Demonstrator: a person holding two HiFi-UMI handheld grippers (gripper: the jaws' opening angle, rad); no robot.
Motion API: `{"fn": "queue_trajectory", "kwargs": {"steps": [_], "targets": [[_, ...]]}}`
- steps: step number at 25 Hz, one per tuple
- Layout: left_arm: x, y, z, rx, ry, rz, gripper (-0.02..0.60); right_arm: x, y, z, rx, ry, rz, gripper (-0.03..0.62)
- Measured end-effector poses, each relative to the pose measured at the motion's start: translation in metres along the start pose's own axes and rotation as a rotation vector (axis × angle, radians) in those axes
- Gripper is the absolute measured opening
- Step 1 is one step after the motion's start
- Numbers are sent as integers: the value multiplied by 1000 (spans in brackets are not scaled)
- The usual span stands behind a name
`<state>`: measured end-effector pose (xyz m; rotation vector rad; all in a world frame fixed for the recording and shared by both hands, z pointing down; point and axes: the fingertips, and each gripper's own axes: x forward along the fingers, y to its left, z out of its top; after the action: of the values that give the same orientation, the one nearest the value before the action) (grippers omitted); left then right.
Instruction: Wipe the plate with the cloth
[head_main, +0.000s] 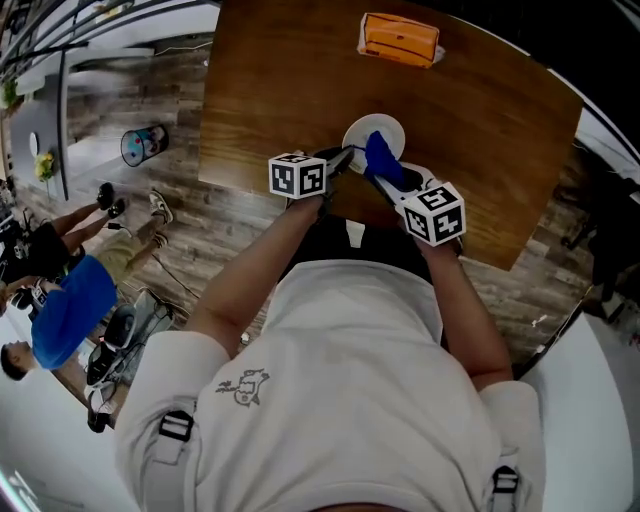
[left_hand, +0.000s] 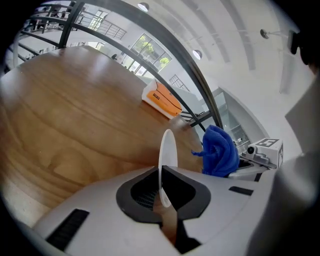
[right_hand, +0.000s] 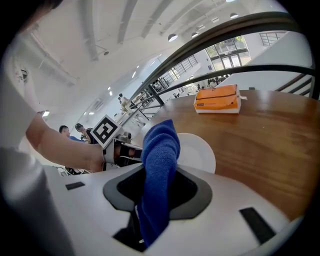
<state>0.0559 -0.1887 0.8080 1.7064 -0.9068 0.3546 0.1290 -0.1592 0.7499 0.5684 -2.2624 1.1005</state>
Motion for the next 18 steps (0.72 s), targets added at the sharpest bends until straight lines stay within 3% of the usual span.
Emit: {"fn": "queue_trajectory", "kwargs": {"steps": [3,5,10,15,18], "targets": [[5,8,-2,3,10,39,21,-3,-8,-7,3,16,5,127],[6,11,-5,61,41,83,33,-5,-10,-11,5,29,12,127],[12,14,-1,290,107,201,76,-15,-15,-14,10,34,14,127],[21,24,-3,608,204,339,110,-26,-11,-20,-1,44,22,127],[25,28,-2,687,212,378,110,-32,-11,-22,-2,35,26,127]]}}
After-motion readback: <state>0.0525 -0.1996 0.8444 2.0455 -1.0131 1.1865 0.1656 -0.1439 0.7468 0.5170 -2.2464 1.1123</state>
